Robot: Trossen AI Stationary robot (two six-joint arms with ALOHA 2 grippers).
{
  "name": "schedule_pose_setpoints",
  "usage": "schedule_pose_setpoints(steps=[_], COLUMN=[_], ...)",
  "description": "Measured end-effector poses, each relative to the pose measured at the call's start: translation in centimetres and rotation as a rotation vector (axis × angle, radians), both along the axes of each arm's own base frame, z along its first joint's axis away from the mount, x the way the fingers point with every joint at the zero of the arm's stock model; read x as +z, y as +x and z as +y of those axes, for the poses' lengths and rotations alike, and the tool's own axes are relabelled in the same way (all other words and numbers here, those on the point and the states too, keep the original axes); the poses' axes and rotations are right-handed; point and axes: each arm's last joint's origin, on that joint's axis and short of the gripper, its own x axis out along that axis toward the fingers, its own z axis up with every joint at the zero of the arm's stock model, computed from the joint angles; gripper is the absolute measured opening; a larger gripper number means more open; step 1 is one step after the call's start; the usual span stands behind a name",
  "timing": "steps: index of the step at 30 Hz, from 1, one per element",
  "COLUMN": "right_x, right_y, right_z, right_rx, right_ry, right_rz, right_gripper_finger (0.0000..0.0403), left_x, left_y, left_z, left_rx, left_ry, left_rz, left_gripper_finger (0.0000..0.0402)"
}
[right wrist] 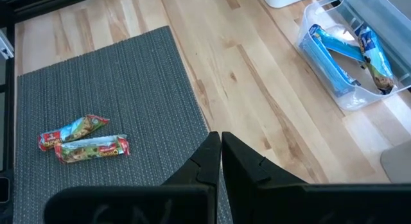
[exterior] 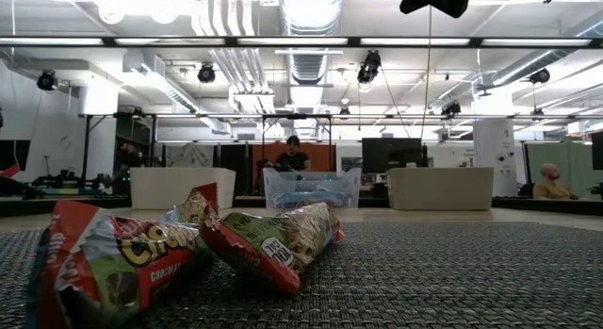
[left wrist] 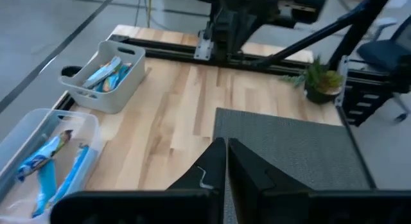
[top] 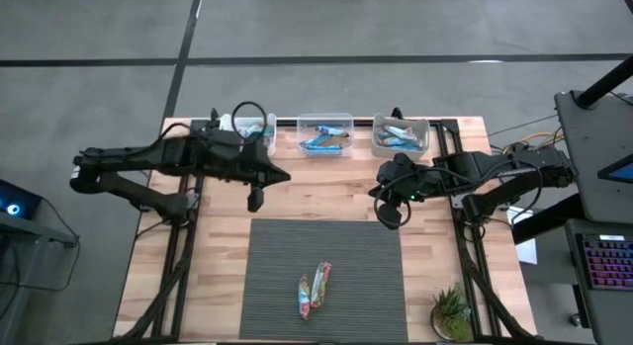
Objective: Pick and place Granola Bars by type
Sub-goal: Put the right red granola bar into the white bin
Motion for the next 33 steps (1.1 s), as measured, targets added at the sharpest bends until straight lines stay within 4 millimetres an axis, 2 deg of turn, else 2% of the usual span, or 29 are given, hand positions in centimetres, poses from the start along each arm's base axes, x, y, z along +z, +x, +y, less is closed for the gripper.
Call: schedule_pose_setpoints(steps=[6,16,20,25,33], right_x=[0.2,1.3,0.8,-0.3,-1.3], right_y=[0.2,2.1,3.5,5.4,8.1], right_z=[0.1,0.9,1.8,3.8,6.1], right_rx=[0.007,0.233,0.38,0.574,0.643], right_ry=[0.005,0.013,0.016,-0.032,-0.043], right_rz=[-0.032,-0.2,-0.231,-0.249,-0.206], right_gripper_finger=[0.0009,0.0009,0.0009,0.0009,0.0009], left_x=[-2.0,-5.0,-5.0,-4.7,-4.4], left_y=[-1.8,-3.5,-3.7,-4.2,-4.7], left_z=[-0.8,-1.2,-1.2,-1.2,-1.1], left_rx=[-0.037,-0.05,-0.054,-0.071,-0.078], left_ry=[-0.01,-0.04,-0.029,0.02,0.043], left_rz=[-0.108,-0.137,-0.141,-0.153,-0.172], left_gripper_finger=[0.0,0.0,0.0,0.0,0.0])
